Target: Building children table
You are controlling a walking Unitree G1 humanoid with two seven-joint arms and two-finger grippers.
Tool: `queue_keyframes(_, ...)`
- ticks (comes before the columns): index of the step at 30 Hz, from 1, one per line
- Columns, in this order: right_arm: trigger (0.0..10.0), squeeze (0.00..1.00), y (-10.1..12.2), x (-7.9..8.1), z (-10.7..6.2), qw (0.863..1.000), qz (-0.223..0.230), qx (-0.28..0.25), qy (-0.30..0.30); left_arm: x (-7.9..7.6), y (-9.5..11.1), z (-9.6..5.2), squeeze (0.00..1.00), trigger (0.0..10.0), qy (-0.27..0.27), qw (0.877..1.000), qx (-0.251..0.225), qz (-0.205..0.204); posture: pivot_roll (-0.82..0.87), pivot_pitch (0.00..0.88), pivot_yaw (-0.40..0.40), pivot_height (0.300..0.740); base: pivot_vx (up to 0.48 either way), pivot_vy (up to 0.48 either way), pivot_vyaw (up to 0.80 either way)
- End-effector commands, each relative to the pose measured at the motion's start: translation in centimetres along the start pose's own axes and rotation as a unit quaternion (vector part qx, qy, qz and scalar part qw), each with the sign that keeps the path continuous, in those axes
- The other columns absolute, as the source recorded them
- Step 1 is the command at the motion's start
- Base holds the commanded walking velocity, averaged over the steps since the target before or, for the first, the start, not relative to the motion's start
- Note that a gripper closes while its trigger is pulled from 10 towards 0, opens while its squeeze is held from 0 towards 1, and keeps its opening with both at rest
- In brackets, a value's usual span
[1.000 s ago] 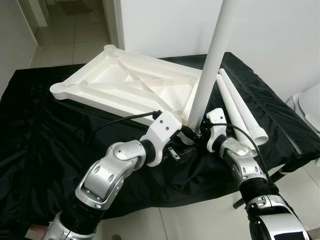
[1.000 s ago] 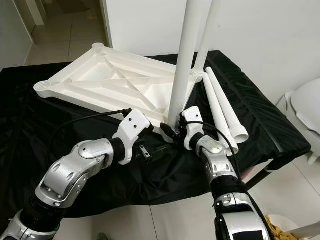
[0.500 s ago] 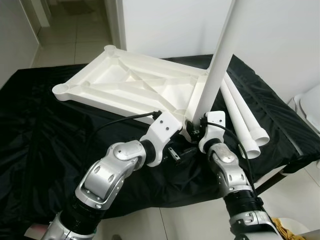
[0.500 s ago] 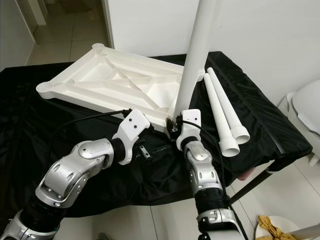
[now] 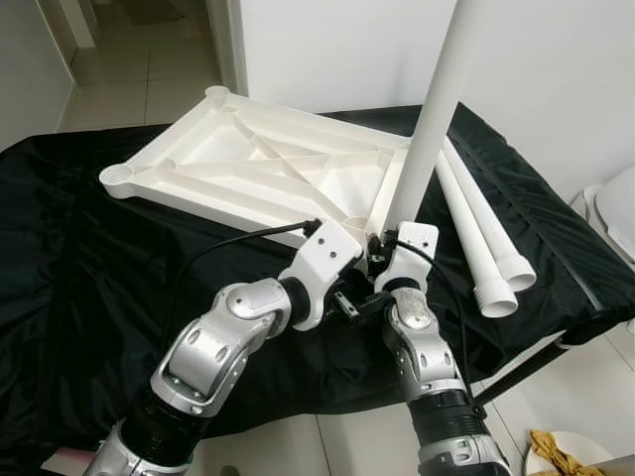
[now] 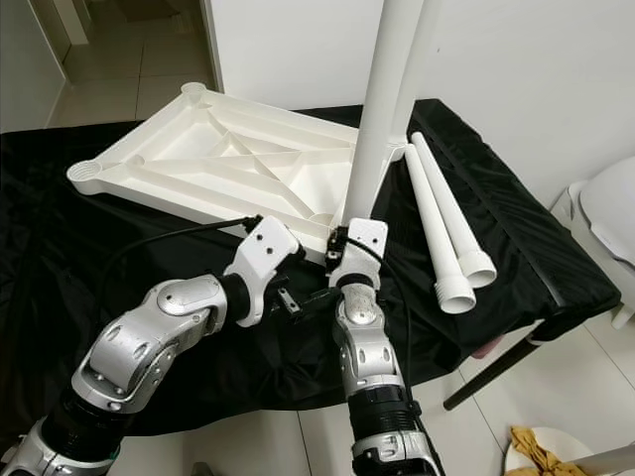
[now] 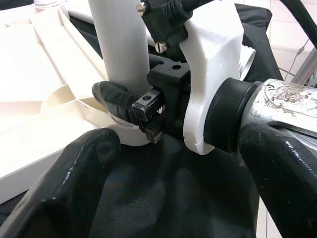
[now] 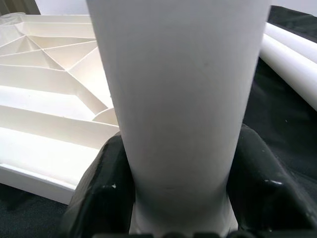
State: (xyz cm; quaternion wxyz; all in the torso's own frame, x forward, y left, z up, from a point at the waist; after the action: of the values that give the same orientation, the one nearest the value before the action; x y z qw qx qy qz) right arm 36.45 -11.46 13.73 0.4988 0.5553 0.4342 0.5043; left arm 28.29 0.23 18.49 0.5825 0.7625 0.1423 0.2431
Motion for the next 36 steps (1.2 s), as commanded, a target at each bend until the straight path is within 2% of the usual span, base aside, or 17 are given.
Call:
queue_keyframes(1, 2.3, 0.00, -2.0, -1.0, -0.5, 0.999, -0.011, 0.041, -0.025, -0.4, -0.3, 0.1, 0.00, 10.0, -0.002, 1.000, 0.004, -0.005, -0.07, 0.030, -0.028, 0.740, 0.000, 0.000, 0.00)
queue_keyframes(3, 2.3, 0.00, -2.0, -1.0, -0.6, 0.999, -0.012, 0.042, -0.023, -0.4, -0.3, 0.1, 0.00, 10.0, -0.001, 1.000, 0.004, -0.005, -0.07, 0.030, -0.028, 0.740, 0.000, 0.000, 0.00)
queue_keyframes(4, 10.0, 0.00, -2.0, -1.0, -0.6, 0.999, -0.017, 0.042, -0.025, -0.4, -0.3, 0.1, 0.00, 10.0, -0.001, 1.000, 0.003, -0.005, -0.08, 0.028, -0.027, 0.740, 0.000, 0.000, 0.00)
queue_keyframes(7, 10.0, 0.00, -1.9, -0.9, -0.6, 0.999, -0.013, 0.040, -0.021, -0.5, -0.3, 0.1, 0.00, 10.0, -0.002, 1.000, 0.003, -0.004, -0.08, 0.028, -0.027, 0.740, 0.000, 0.000, 0.00)
queue_keyframes(8, 10.0, 1.00, -1.7, -1.0, -0.5, 0.999, -0.010, 0.037, -0.017, -0.5, -0.3, 0.1, 0.00, 10.0, -0.003, 1.000, 0.004, -0.004, -0.08, 0.028, -0.026, 0.740, 0.000, 0.000, 0.00)
queue_keyframes(15, 10.0, 1.00, -1.0, -1.9, 0.0, 1.000, -0.003, 0.022, 0.002, -0.5, -0.4, 0.1, 0.00, 10.0, -0.003, 1.000, 0.005, -0.004, -0.07, 0.024, -0.025, 0.740, 0.000, 0.000, 0.00)
queue_keyframes(21, 10.0, 1.00, -0.2, -2.1, 0.8, 0.998, 0.001, 0.016, 0.056, -0.5, -0.4, 0.1, 0.00, 10.0, -0.003, 1.000, 0.005, -0.004, -0.08, 0.025, -0.022, 0.740, 0.000, 0.000, 0.00)
queue_keyframes(22, 10.0, 0.47, 0.1, -2.1, 1.2, 0.996, -0.010, 0.013, 0.082, -0.5, -0.4, 0.1, 0.00, 10.0, -0.004, 1.000, 0.005, -0.004, -0.08, 0.024, -0.021, 0.740, 0.000, 0.000, 0.00)
queue_keyframes(23, 10.0, 0.47, 0.3, -2.2, 1.4, 0.995, -0.018, 0.012, 0.099, -0.5, -0.4, 0.1, 0.00, 10.0, -0.004, 1.000, 0.005, -0.004, -0.08, 0.024, -0.021, 0.740, 0.000, 0.000, 0.00)
queue_keyframes(24, 10.0, 0.00, 0.3, -2.2, 1.5, 0.992, -0.018, 0.017, 0.121, -0.5, -0.4, 0.1, 0.00, 10.0, -0.004, 1.000, 0.005, -0.004, -0.08, 0.025, -0.021, 0.740, 0.000, 0.000, 0.00)
queue_keyframes(26, 10.0, 0.00, 0.3, -2.1, 1.6, 0.990, -0.019, 0.021, 0.137, -0.5, -0.4, 0.1, 0.00, 10.0, -0.005, 1.000, 0.005, -0.004, -0.08, 0.026, -0.020, 0.740, 0.000, 0.000, 0.00)
queue_keyframes(29, 10.0, 0.00, 0.5, -1.9, 1.8, 0.976, -0.041, 0.023, 0.212, -0.5, -0.4, 0.1, 0.00, 10.0, -0.004, 1.000, 0.006, -0.002, -0.07, 0.026, -0.017, 0.740, 0.000, 0.000, 0.00)
queue_keyframes(30, 10.0, 0.00, 0.5, -1.9, 1.8, 0.976, -0.041, 0.023, 0.212, -0.5, -0.4, 0.1, 0.00, 10.0, -0.004, 1.000, 0.006, -0.002, -0.07, 0.026, -0.017, 0.740, 0.000, 0.000, 0.00)
queue_keyframes(32, 10.0, 0.00, 0.3, -1.8, 1.7, 0.964, -0.061, 0.029, 0.257, -0.4, -0.3, 0.0, 0.00, 10.0, -0.004, 1.000, 0.006, -0.002, -0.07, 0.026, -0.012, 0.740, 0.000, 0.000, 0.00)
queue_keyframes(36, 10.0, 0.00, 0.1, -1.9, 1.9, 0.954, -0.076, 0.040, 0.287, -0.3, -0.3, 0.0, 0.00, 10.0, -0.003, 1.000, 0.007, -0.001, -0.07, 0.029, -0.008, 0.740, 0.000, 0.000, 0.00)
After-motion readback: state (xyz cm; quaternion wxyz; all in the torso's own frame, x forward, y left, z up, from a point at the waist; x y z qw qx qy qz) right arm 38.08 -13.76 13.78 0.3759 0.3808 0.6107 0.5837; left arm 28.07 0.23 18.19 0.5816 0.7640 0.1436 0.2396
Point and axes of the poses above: a point about 5 cm out from each wrist's last joint towards the gripper, its own z axis pointing out of the wrist towards the gripper, its own y axis along the axis of the wrist's last joint, x = y × z, the point moved 4 cm from there along z, pointing out of the wrist towards the gripper, and after that the axes turned 5 degrees about z, right-handed, at the moved point
